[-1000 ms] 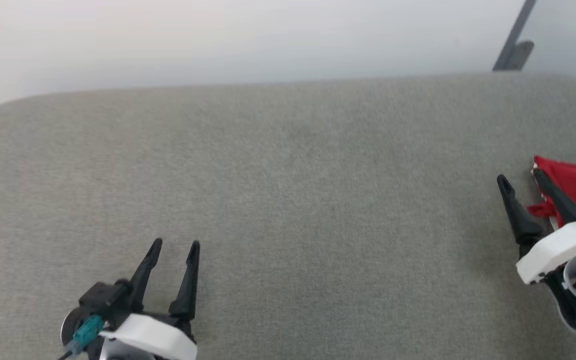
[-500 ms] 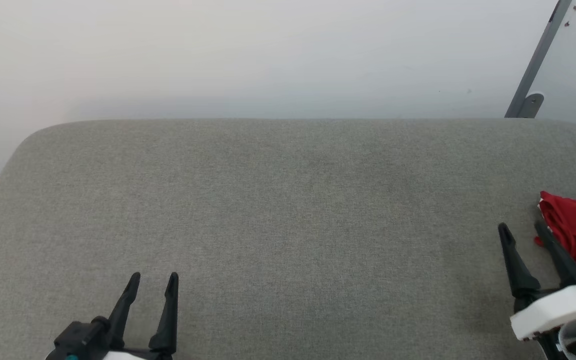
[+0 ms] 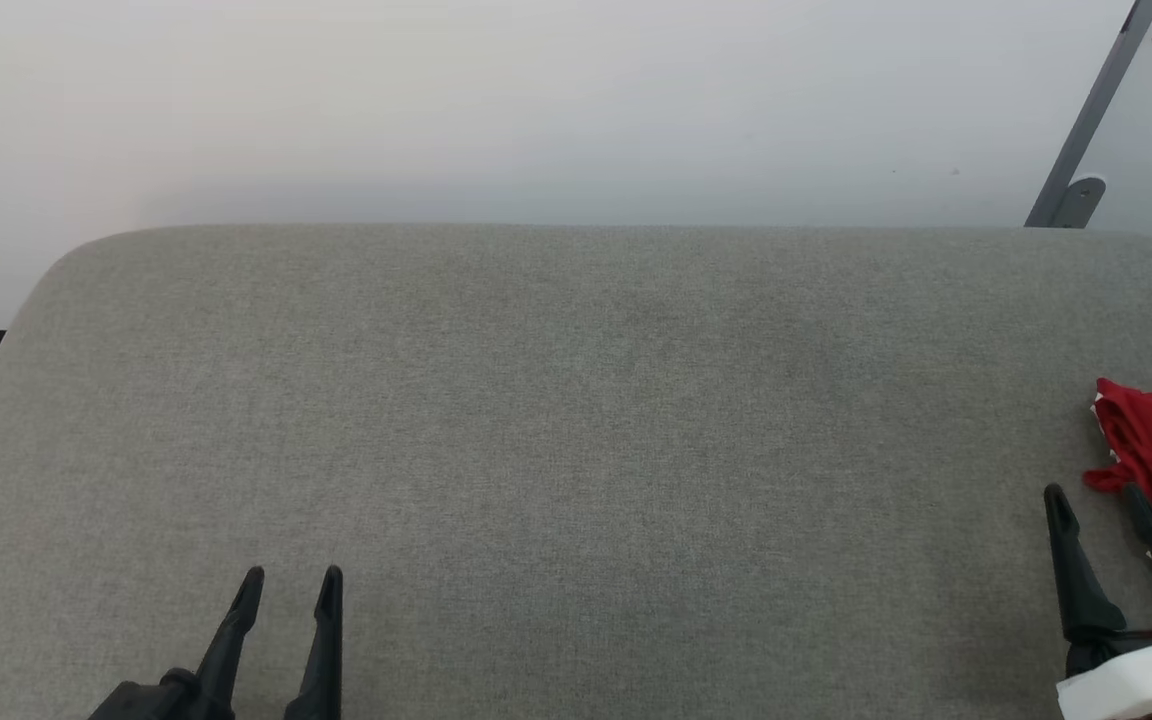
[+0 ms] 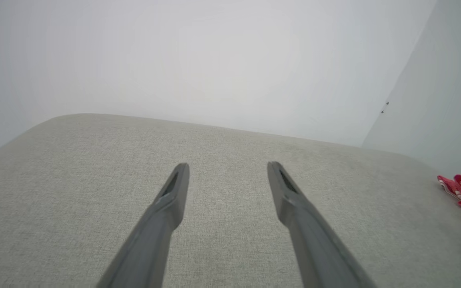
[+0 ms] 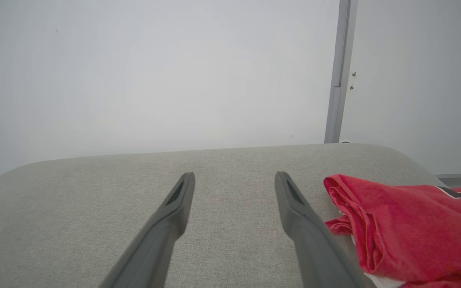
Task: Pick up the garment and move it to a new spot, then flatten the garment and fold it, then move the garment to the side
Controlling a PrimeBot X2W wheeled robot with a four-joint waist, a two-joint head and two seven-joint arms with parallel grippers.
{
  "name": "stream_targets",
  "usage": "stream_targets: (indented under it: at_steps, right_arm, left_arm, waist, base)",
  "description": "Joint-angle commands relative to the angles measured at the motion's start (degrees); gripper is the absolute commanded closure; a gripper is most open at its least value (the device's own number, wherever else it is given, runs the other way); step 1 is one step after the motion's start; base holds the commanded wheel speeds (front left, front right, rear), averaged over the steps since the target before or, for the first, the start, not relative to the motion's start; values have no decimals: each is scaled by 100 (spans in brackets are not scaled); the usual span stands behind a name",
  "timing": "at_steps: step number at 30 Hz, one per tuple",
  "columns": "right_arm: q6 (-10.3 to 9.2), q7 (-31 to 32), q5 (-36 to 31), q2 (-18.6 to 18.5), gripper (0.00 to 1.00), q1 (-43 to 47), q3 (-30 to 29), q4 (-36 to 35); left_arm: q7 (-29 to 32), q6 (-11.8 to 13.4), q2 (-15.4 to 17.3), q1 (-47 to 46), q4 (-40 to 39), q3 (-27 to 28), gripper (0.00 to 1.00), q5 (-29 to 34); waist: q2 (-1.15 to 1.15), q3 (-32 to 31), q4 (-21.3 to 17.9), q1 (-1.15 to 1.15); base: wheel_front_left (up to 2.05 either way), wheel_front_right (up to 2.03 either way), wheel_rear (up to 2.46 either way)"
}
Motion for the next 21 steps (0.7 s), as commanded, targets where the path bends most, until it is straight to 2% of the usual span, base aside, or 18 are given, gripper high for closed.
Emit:
stream_targets:
  at_steps: [1, 19, 20, 21]
  right_arm:
    - [-2, 42, -28, 56, 0, 83, -59, -96]
    - [-2, 298, -177, 254, 0, 231, -178, -432]
    - [0, 281, -148, 241, 100, 173, -152, -383]
    - [0, 284, -130, 265, 100, 178, -141, -339]
  left_arm:
    - [-12, 4, -14, 56, -28, 36, 0, 38]
    - [-12, 4, -62, 22, -66, 45, 0, 16]
    - [1, 0, -69, 22, -26, 35, 100, -16]
    - [3, 0, -78, 32, 14, 23, 100, -32]
  waist:
    - [0, 13, 1, 0]
    - [0, 10, -27, 0]
    - [0, 13, -29, 0]
    - [0, 13, -29, 0]
  base:
    - [0, 0, 0]
    - [0, 0, 0]
    - [0, 0, 0]
    - [0, 0, 0]
